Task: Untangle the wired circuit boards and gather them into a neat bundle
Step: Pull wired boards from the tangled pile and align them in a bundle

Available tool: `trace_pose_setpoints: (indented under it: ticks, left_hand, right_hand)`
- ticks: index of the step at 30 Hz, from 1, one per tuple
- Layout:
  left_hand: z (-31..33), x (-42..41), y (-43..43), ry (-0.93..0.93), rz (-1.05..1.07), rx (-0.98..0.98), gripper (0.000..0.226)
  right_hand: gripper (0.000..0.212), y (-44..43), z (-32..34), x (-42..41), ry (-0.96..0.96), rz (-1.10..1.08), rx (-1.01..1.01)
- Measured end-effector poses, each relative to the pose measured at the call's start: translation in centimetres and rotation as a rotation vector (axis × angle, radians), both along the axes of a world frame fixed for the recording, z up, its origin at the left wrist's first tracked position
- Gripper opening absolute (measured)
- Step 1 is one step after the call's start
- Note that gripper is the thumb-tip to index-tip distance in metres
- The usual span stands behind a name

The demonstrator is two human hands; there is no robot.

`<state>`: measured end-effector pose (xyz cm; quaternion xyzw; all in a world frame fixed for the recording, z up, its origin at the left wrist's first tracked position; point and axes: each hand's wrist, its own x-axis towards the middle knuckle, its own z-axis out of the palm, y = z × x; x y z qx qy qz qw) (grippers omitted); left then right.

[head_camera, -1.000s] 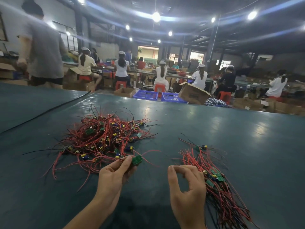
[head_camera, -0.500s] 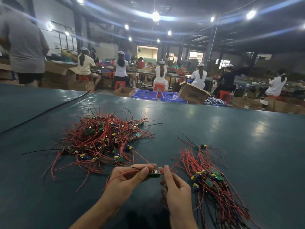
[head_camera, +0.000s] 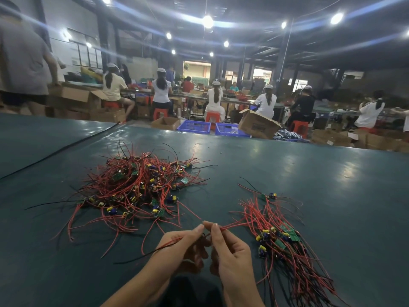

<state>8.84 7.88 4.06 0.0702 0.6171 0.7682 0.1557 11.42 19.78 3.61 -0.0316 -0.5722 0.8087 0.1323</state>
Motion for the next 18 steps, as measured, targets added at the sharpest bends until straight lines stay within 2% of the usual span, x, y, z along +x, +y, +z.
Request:
trace_pose_setpoints:
  ticks: [4,8,10,13,18]
  left_hand:
    - [0.2,0.1,0.1,0.078,0.063,0.011,0.036]
    - [0.0,-0.1,0.1,0.088,0.073,-0.074,0.046]
    - [-0.2,-0.2,0.1,0.085,0.071,-0.111,0.050]
    - [-0.1,-0.2,0.2,0.106,0.066,-0.074,0.038]
    - [0.1,0.2,0.2,0.247,0.055,-0.132,0.035]
  right_hand:
    - [0.017,-0.3,0.0,0.1,-0.032,-0.037,0.059]
    - [0.019,-0.7,0.4,0.6,-0.028,0.013,0.097]
    - [0.020,-0.6,0.5,0.7,-0.040,0.038,0.066]
    - [0.022,-0.5,0.2,0.5,-0.069,0.027,0.026]
    - [0.022,0.5,0.3,-0.1,-0.235,-0.132,-0.125]
